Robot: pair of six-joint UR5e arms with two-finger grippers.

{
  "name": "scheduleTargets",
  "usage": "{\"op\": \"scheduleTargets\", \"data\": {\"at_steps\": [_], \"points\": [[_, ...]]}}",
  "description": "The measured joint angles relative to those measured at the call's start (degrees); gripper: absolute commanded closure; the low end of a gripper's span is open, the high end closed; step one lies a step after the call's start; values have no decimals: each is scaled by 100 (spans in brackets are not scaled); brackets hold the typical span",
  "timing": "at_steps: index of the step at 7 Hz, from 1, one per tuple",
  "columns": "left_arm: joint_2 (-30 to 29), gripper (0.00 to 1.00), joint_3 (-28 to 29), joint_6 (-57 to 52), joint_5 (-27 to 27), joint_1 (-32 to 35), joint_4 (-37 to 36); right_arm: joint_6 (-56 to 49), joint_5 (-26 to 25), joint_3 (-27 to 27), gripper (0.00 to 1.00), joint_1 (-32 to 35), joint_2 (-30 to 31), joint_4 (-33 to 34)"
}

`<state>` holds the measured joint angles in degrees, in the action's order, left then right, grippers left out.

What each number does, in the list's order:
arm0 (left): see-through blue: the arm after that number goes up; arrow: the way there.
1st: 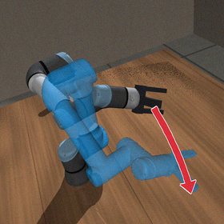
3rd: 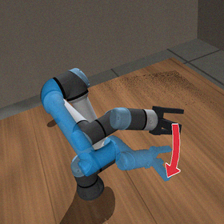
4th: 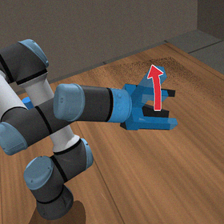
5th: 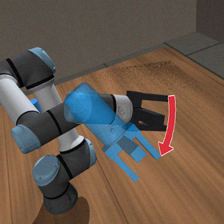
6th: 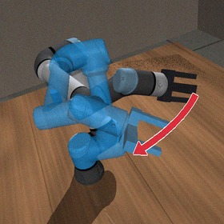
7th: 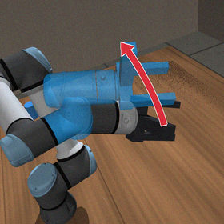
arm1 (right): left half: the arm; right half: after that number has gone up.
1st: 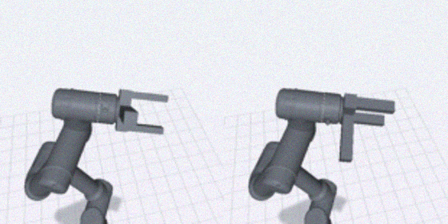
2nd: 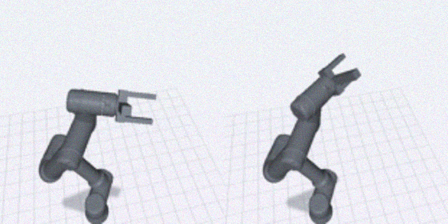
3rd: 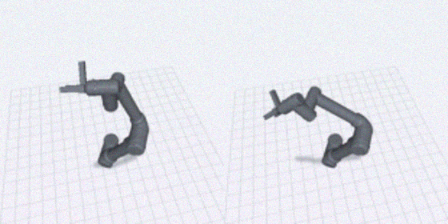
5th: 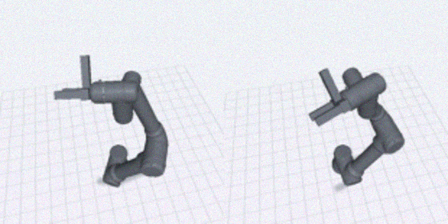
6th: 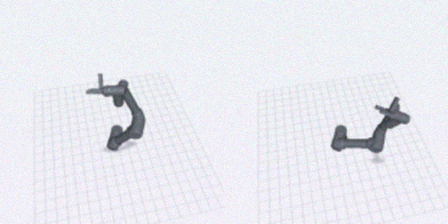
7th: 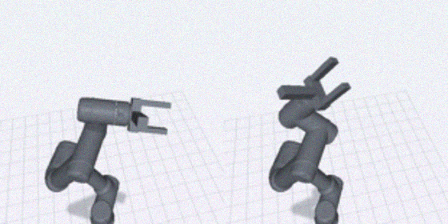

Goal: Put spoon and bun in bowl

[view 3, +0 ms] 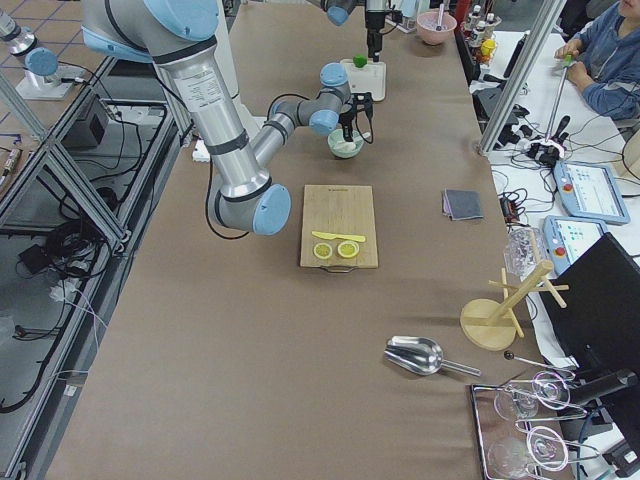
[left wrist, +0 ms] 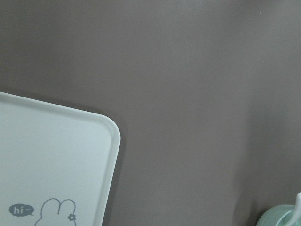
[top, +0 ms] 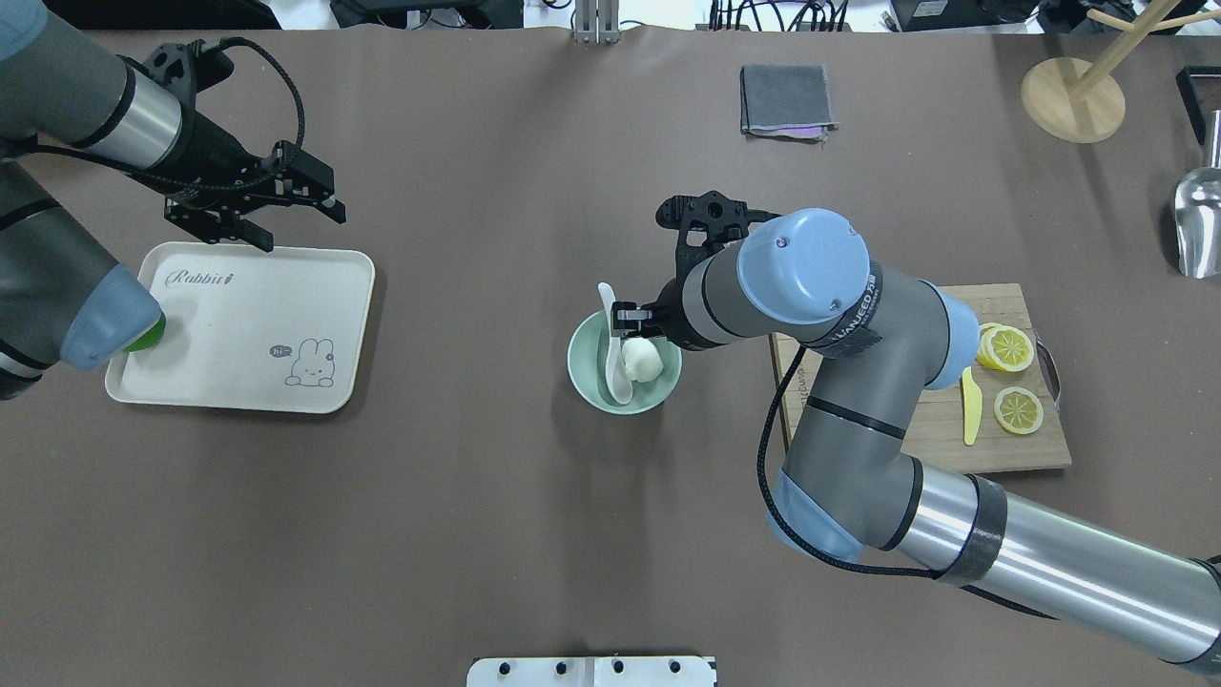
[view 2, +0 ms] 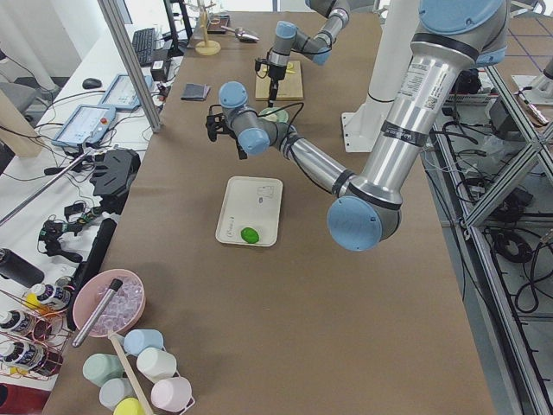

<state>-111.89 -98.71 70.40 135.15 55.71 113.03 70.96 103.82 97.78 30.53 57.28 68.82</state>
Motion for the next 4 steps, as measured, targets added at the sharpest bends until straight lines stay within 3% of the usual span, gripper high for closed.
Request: {"op": "scheduleTargets", "data": {"at_steps": [2, 4], "points": [[138, 1, -20, -4, 2, 97, 9, 2, 22, 189, 0, 61, 121, 37], [351, 1, -74, -50, 17, 415, 0, -265, 668, 633, 0, 705, 595, 406]]}}
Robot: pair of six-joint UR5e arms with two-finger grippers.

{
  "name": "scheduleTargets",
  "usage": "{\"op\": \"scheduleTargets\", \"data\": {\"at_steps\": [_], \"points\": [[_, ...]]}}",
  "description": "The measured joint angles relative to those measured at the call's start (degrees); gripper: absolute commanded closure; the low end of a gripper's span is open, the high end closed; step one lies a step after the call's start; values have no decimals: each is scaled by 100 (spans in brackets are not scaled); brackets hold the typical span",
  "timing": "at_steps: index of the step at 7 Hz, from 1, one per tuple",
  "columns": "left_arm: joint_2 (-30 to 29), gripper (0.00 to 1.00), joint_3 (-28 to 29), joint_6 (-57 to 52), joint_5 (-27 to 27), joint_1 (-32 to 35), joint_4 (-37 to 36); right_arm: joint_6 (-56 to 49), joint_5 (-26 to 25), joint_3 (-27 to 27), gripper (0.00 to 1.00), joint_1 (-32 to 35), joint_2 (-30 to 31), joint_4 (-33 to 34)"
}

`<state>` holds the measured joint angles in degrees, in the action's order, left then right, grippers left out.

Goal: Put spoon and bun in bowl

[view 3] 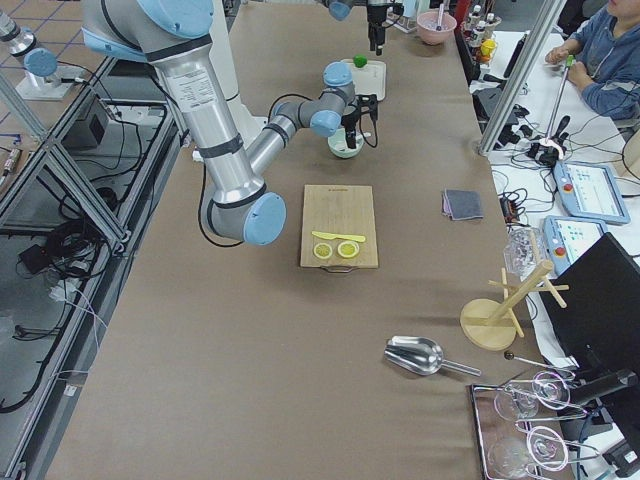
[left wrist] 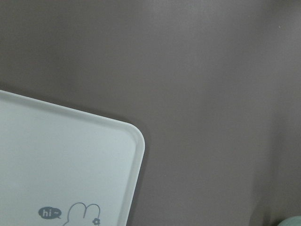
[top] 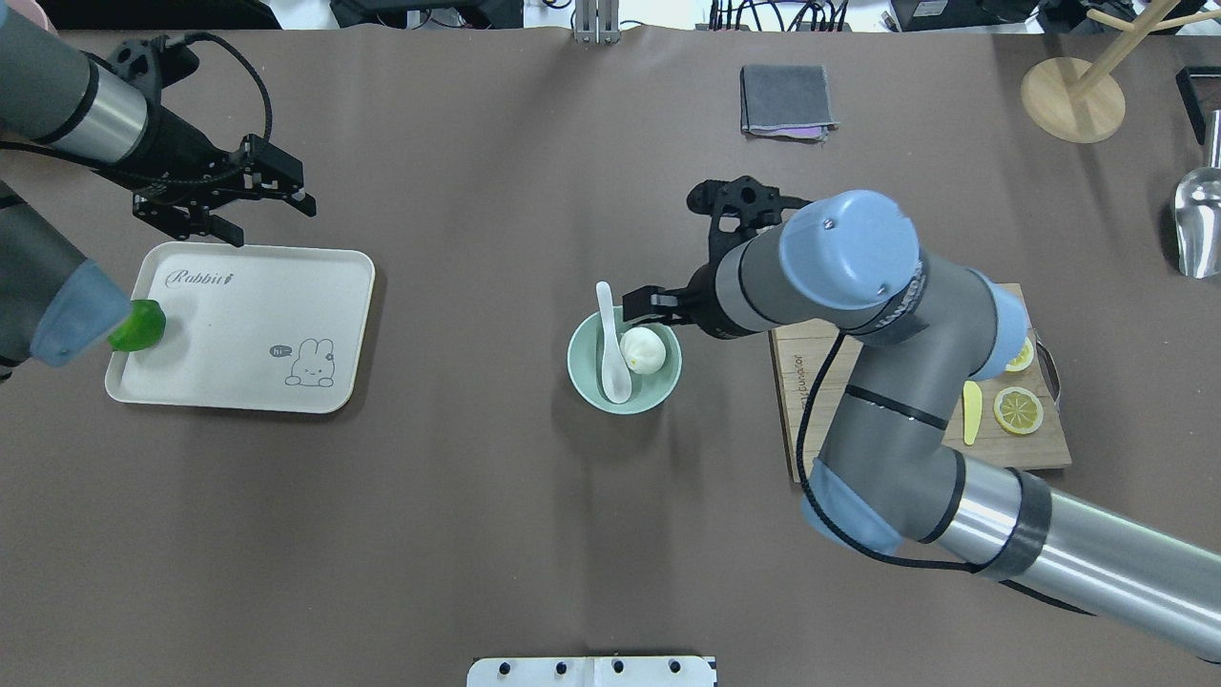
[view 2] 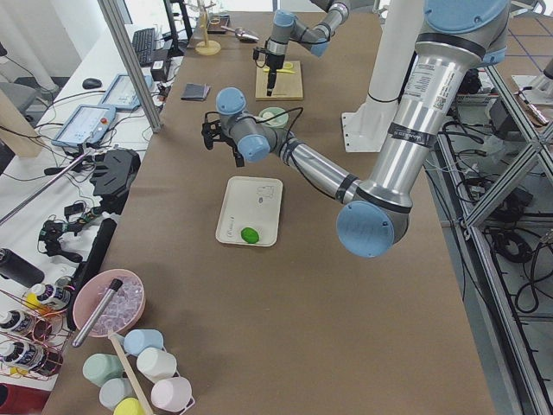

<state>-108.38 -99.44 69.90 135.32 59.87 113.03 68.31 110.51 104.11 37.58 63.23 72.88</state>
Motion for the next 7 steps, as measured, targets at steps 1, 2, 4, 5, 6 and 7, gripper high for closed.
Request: {"op": "scheduleTargets", "data": {"at_steps": [1, 2, 4, 5, 6, 7], "points": [[201, 1, -65, -205, 15, 273, -7, -619, 488, 103, 0, 555, 388, 110], [522, 1, -94, -926, 31, 568, -41, -1599, 924, 115, 0, 1155, 839, 154], [959, 1, -78, -3313, 50, 1332, -780, -3575, 1929, -175, 0, 2544, 1563, 186], [1015, 1, -23, -4679, 49, 1748, -1426, -4502, 2354, -478, 0, 3194, 1793, 192], [1037, 1, 13, -5863, 48, 2174, -2125, -5317, 2563, -810, 0, 3714, 1949, 199], [1046, 1, 18, -6664, 46, 2505, -2700, -5975, 2641, -1155, 0, 4103, 2019, 203]]}}
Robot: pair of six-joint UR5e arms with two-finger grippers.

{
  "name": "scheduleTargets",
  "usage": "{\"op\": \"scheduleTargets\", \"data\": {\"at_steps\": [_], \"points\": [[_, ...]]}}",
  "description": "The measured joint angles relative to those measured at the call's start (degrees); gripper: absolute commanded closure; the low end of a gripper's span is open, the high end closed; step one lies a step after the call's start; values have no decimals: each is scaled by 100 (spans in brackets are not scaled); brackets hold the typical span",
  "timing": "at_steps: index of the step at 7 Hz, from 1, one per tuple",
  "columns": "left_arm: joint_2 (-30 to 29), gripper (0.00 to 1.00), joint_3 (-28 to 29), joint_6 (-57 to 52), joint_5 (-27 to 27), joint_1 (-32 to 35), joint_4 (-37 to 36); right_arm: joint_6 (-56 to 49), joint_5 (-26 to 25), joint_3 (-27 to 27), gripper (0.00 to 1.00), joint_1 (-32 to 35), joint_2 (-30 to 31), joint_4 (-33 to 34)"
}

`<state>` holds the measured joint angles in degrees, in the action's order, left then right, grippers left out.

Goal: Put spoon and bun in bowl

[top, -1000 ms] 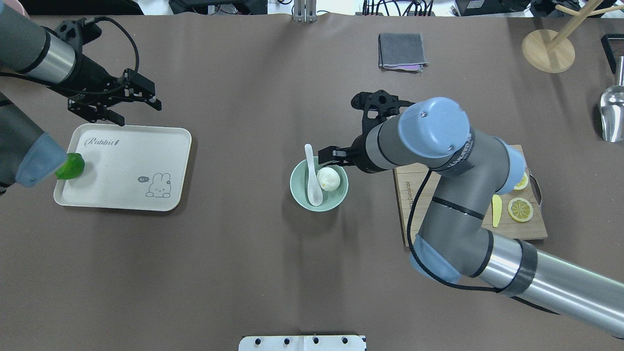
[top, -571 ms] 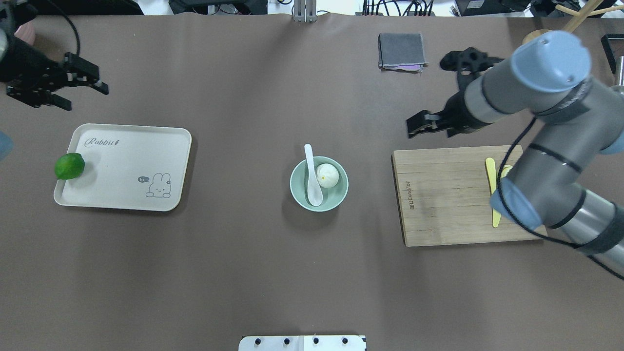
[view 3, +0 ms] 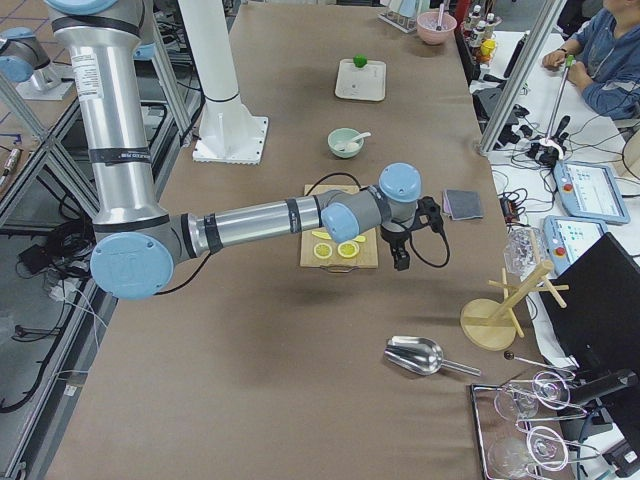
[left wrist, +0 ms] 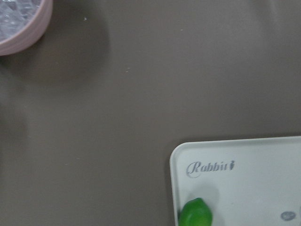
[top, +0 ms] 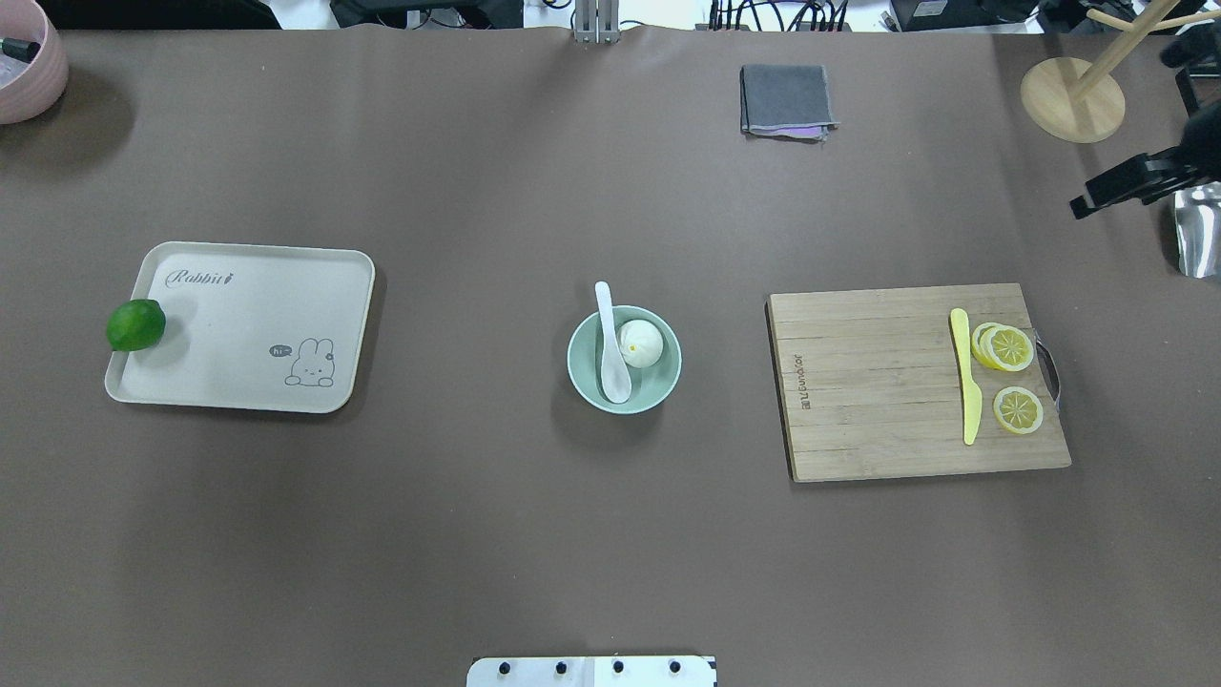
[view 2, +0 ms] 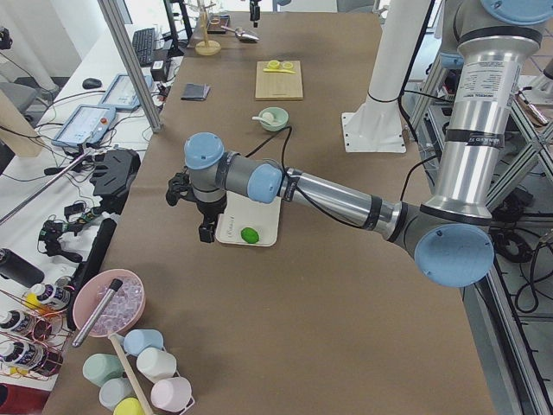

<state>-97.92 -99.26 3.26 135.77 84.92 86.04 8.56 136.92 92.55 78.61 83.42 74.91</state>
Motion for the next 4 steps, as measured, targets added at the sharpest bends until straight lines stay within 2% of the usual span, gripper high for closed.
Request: {"op": "scheduleTargets", "data": {"at_steps": [2, 4], "points": [[276, 1, 73, -834, 3, 421, -407, -749, 36, -482, 0, 421, 11, -2], [650, 1, 181, -1119, -8, 544, -427, -877, 37, -575, 0, 661, 2, 9]]}}
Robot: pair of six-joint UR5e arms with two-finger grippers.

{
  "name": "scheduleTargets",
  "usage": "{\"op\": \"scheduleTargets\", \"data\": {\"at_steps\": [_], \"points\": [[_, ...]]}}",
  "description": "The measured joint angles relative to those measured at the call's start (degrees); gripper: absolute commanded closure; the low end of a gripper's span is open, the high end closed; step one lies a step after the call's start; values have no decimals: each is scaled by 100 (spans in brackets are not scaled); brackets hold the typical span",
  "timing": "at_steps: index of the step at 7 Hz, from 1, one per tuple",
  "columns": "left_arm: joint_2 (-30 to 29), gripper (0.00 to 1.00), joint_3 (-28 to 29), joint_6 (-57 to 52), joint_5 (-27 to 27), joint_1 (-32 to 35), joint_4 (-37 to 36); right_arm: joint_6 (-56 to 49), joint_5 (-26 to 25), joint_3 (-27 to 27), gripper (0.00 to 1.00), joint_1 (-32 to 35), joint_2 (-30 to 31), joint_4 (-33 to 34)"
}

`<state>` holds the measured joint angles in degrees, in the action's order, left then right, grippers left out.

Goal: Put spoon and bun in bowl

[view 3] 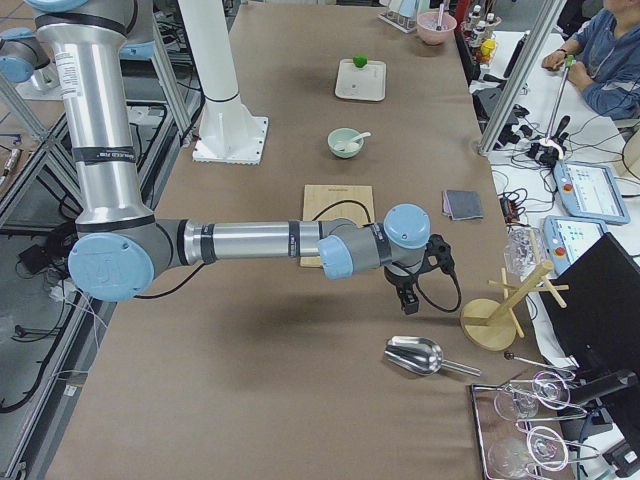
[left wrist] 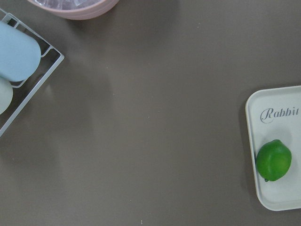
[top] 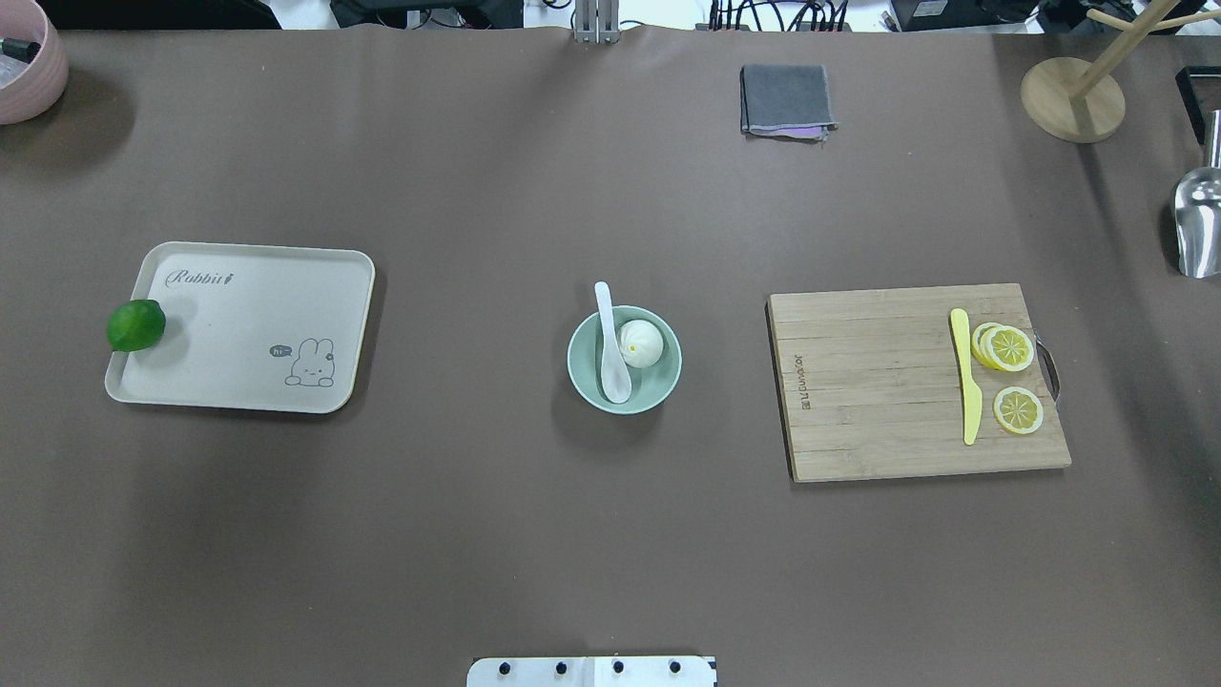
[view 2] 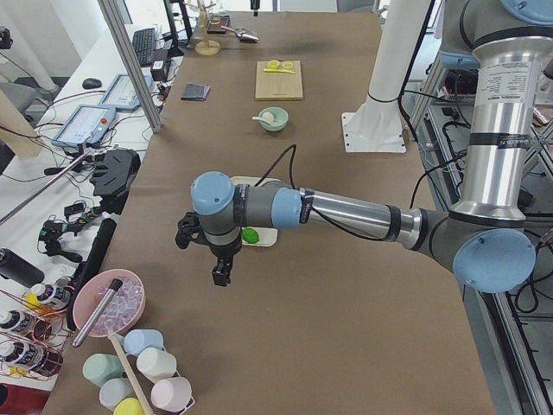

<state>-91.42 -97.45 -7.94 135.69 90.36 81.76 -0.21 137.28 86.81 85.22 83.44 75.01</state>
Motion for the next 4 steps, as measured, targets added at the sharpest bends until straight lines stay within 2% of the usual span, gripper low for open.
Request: {"op": "scheduleTargets", "data": {"at_steps": [4], "points": [[373, 1, 144, 44, -138, 16, 487, -14, -21, 54, 0, 131, 32, 4]]}}
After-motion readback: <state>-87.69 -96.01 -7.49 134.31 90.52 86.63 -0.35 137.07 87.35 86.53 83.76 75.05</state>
